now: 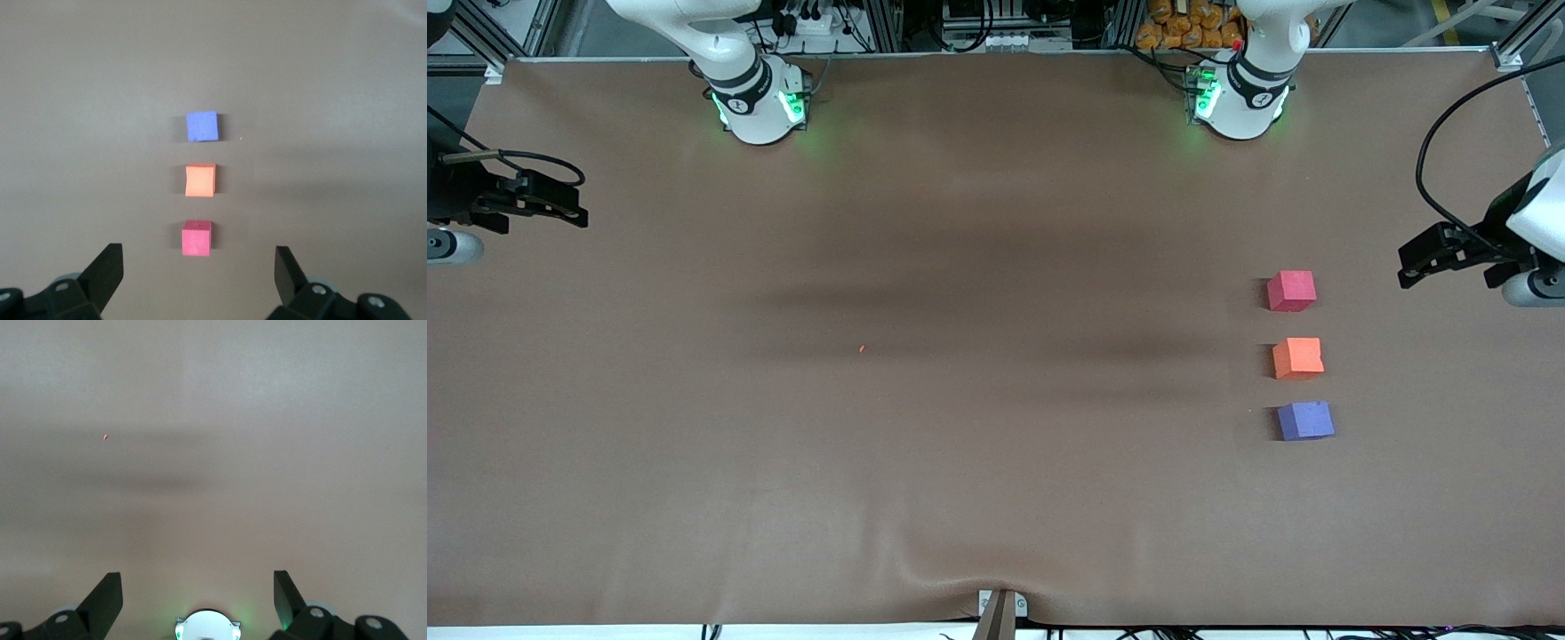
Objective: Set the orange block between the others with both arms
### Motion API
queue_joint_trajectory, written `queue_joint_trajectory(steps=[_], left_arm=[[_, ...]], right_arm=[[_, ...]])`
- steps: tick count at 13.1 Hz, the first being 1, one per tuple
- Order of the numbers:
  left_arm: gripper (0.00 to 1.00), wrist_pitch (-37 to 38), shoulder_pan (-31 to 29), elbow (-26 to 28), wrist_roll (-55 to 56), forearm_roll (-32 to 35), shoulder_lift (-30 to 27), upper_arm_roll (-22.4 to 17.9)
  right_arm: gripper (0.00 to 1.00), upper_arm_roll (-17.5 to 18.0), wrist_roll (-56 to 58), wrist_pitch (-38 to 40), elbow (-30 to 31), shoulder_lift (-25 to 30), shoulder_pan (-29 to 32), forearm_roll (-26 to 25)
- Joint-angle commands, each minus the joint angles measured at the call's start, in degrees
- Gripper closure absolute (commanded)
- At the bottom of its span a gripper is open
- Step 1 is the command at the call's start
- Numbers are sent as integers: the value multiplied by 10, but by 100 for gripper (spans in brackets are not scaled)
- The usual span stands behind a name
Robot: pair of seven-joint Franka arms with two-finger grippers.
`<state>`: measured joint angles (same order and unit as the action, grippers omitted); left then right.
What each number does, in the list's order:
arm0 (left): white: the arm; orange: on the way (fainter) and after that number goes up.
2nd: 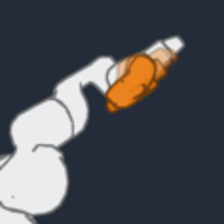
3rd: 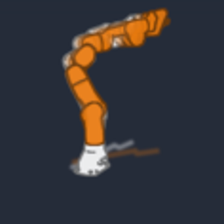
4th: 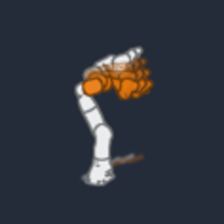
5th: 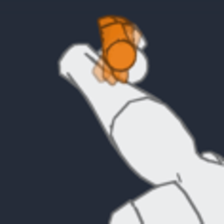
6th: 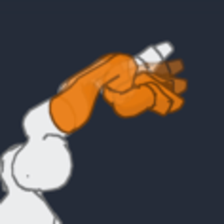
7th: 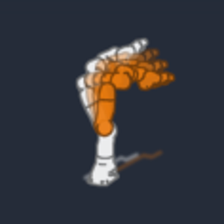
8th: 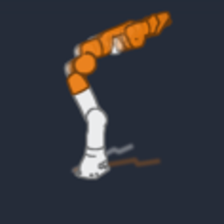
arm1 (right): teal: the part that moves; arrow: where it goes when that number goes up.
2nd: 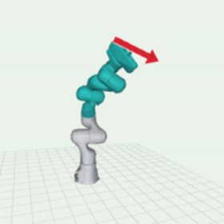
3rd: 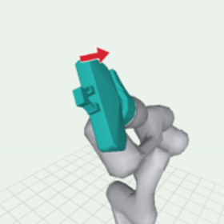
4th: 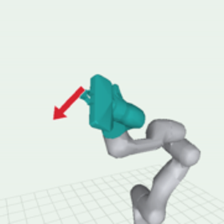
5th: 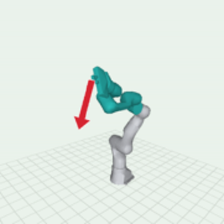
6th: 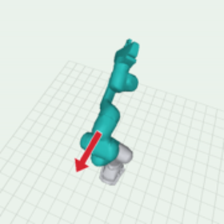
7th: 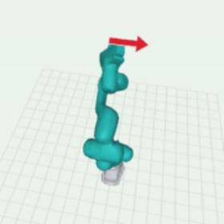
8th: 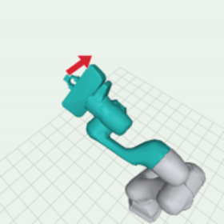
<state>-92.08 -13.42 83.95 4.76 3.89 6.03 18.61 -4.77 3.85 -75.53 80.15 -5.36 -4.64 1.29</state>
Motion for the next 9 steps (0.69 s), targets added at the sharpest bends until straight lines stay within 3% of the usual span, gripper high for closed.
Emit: queue_joint_trajectory(steps=[1,2,9], left_arm=[[0,-2,91,68,0,-19,-56,-106],[0,-2,109,75,0,-20,-60,-128],[0,9,127,88,-2,-20,-81,-132]], right_arm=[[0,-1,0,4,1,5,-4,-9],[0,-1,0,4,2,5,-4,-9],[0,-2,-1,3,0,4,-2,-14]])
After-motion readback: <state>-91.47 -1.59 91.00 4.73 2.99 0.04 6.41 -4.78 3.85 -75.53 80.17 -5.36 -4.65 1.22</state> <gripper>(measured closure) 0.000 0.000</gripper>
